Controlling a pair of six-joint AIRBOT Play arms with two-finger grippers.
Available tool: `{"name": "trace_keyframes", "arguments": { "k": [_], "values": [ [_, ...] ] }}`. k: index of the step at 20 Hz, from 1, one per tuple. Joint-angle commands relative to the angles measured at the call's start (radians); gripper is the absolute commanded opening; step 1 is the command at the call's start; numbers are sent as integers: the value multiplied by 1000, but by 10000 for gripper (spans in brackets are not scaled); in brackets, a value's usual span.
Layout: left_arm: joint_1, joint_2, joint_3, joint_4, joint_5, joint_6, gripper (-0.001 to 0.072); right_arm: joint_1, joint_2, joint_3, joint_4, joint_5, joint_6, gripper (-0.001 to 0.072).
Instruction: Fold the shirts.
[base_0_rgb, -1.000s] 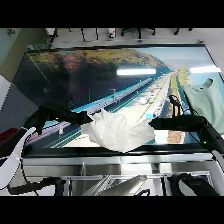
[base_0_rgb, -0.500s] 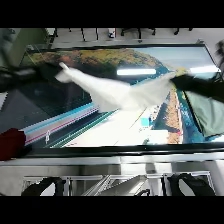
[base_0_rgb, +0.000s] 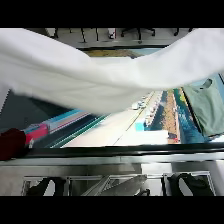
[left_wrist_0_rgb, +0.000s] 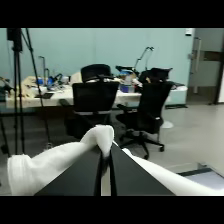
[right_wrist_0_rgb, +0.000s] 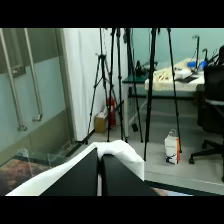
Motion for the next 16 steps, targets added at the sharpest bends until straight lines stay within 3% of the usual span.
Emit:
{"name": "trace_keyframes", "arguments": {
  "k": [1,5,11,16],
  "values": [
    [87,-13,-13,19,118,-2,20,0,-59,29,-4,-39,4,18],
    [1,-140,-246,-18,181,1,20,26,-274,-25,-5,-155,27,18],
    [-333,-471,-665,0,32,122,21,190,-667,-252,-7,-180,23,18],
    [-397,-764,-768,-4,-97,140,20,250,-987,-301,9,-155,23,18]
  ]
}}
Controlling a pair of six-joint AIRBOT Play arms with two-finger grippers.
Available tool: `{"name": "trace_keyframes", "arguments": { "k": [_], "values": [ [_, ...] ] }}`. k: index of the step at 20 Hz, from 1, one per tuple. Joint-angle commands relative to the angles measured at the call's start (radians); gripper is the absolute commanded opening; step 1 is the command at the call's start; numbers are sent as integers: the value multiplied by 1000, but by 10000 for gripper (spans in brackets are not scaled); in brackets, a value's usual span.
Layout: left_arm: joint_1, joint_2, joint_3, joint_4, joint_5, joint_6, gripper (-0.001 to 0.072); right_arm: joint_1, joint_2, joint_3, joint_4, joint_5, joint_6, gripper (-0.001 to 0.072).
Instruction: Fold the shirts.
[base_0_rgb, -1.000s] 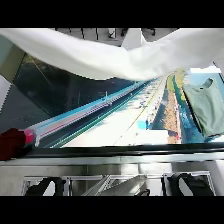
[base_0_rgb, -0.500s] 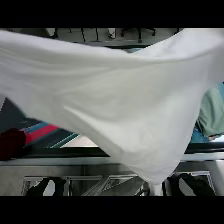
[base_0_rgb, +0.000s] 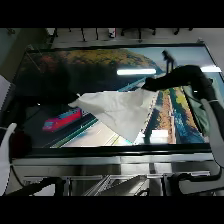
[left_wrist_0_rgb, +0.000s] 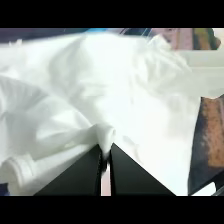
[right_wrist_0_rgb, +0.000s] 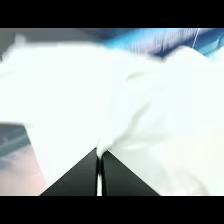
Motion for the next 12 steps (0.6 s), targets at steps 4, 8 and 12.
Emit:
{"name": "trace_keyframes", "arguments": {
  "k": [4,8,12],
  "values": [
    [-19,-218,-20,-3,-75,31,20,-9,-148,2,18,-19,30,33],
    [24,-216,110,-3,10,32,20,-125,42,56,-3,-190,116,367],
    [28,-216,204,-2,66,32,21,-158,307,-211,-179,-292,237,476]
  ]
}}
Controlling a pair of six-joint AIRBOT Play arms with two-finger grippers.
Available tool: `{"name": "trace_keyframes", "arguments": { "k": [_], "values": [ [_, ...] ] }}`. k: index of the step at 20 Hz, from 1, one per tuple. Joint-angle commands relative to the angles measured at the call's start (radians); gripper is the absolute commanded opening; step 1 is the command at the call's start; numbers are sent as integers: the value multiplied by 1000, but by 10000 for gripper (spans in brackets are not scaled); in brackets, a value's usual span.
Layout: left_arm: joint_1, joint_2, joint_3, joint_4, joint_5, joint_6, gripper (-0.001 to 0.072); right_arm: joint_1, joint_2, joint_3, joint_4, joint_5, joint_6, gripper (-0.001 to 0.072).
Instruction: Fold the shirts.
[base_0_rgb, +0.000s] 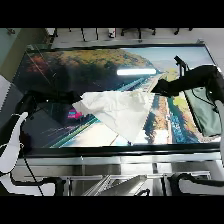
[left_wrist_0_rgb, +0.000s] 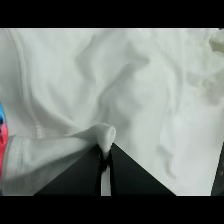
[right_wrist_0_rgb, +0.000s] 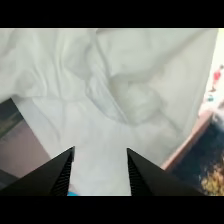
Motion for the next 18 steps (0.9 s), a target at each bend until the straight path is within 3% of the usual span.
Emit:
{"name": "trace_keyframes", "arguments": {
  "k": [1,2,4,7,12,18],
  "values": [
    [4,-5,70,1,42,0,20,-20,231,-283,-71,-70,97,625],
    [-3,-5,74,2,41,1,20,-6,289,-411,-32,-40,97,631],
    [-3,-5,74,1,40,2,20,46,367,-662,87,80,97,570],
    [-3,-5,74,1,43,2,20,165,372,-890,188,277,97,572],
    [-3,-5,74,1,50,2,20,331,264,-913,288,497,104,571],
    [-3,-5,74,1,50,2,20,381,150,-806,306,627,103,570]
  ]
}}
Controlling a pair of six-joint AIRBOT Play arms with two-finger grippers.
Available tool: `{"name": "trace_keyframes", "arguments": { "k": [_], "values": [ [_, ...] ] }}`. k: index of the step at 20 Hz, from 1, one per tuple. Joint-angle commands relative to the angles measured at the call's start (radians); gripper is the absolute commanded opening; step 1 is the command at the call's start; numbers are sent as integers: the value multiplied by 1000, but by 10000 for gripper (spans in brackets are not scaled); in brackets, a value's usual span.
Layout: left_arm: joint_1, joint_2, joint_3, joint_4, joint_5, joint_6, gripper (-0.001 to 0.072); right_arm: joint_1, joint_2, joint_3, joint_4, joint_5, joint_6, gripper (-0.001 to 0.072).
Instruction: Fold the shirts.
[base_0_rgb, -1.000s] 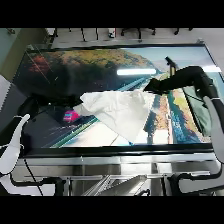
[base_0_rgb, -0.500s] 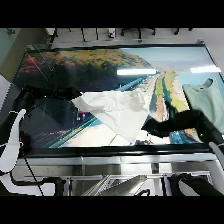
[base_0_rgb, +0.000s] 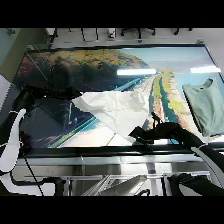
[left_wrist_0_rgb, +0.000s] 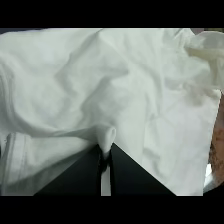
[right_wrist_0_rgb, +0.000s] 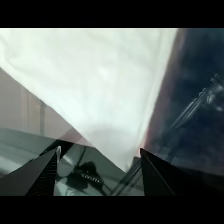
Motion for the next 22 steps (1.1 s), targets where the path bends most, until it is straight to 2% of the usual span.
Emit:
{"name": "trace_keyframes", "arguments": {
  "k": [1,2,3,4,5,6,7,11,14,17,20,22],
  "values": [
    [0,0,1,0,1,0,21,23,-55,74,4,115,-1,570],
    [0,0,1,0,2,0,21,23,-62,101,4,118,-2,553],
    [0,0,1,0,3,-1,21,26,-68,130,3,119,-6,340],
    [0,0,1,0,8,-1,20,32,-69,151,4,134,-8,173],
    [0,0,1,0,15,-1,20,39,-69,169,4,141,-9,161],
    [0,0,1,-1,25,-1,21,51,-69,190,4,140,-21,51],
    [0,0,1,-1,32,-1,20,66,-68,212,5,136,-31,20],
    [9,96,49,-9,48,-43,20,23,56,424,5,40,-107,18],
    [31,297,222,-8,60,-87,20,-129,246,757,-11,-67,-144,18],
    [43,486,449,8,46,-121,20,-286,354,1092,-24,-185,-145,18],
    [43,626,649,136,35,-215,20,-398,409,1334,-24,-257,-143,18],
    [43,702,725,273,37,-294,20,-438,435,1410,-24,-265,-143,18]
  ]
}}
